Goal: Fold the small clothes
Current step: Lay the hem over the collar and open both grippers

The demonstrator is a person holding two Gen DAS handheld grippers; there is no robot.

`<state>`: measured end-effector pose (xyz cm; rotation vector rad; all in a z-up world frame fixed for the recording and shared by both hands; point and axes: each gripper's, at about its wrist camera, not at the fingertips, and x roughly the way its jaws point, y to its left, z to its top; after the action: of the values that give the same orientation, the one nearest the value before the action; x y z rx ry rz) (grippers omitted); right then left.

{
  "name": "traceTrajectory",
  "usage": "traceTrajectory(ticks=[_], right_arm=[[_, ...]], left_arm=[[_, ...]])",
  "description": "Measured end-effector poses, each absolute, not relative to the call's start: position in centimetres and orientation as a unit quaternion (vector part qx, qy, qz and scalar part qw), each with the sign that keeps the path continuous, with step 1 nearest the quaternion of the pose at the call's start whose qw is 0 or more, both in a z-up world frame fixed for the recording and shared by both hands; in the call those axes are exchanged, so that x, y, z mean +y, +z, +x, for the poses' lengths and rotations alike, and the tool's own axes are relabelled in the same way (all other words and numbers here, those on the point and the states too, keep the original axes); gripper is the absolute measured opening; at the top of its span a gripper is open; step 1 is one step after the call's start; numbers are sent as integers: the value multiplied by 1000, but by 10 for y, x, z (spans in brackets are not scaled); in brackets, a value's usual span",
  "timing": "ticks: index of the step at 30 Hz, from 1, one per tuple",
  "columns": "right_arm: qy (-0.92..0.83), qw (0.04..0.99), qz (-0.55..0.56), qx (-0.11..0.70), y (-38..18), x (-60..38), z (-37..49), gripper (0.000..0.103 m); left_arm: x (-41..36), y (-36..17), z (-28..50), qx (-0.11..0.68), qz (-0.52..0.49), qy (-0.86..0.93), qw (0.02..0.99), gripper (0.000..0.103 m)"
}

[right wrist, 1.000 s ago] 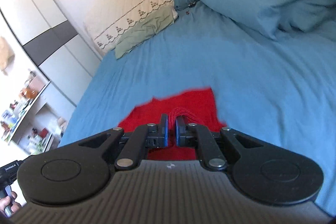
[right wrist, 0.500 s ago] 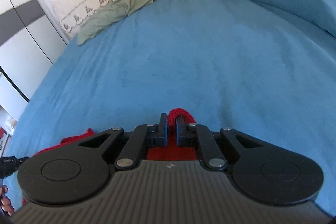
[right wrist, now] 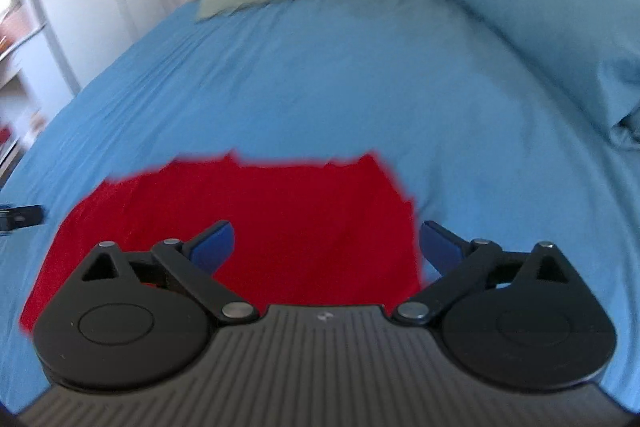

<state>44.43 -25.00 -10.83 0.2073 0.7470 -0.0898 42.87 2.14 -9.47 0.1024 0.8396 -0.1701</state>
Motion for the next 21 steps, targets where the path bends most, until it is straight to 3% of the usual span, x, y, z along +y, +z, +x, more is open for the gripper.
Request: traceTrajectory(ticks=[8,10,16,21], right_arm=[[-28,883,80,462,-175,-206,412,103],[-38,891,64,447,-186,-209,398,103],[-19,890,67,451,-180,-221,389,103],[-30,894,62,442,-138,-233,382,103]], left_arm=[[30,-165,392,469,58,-70,879,103],[34,-166,384,460,52,-76,883,103],[32,-155,394,488,57,-68,869,103],[26,-121,386,460,85,-68,881,103]])
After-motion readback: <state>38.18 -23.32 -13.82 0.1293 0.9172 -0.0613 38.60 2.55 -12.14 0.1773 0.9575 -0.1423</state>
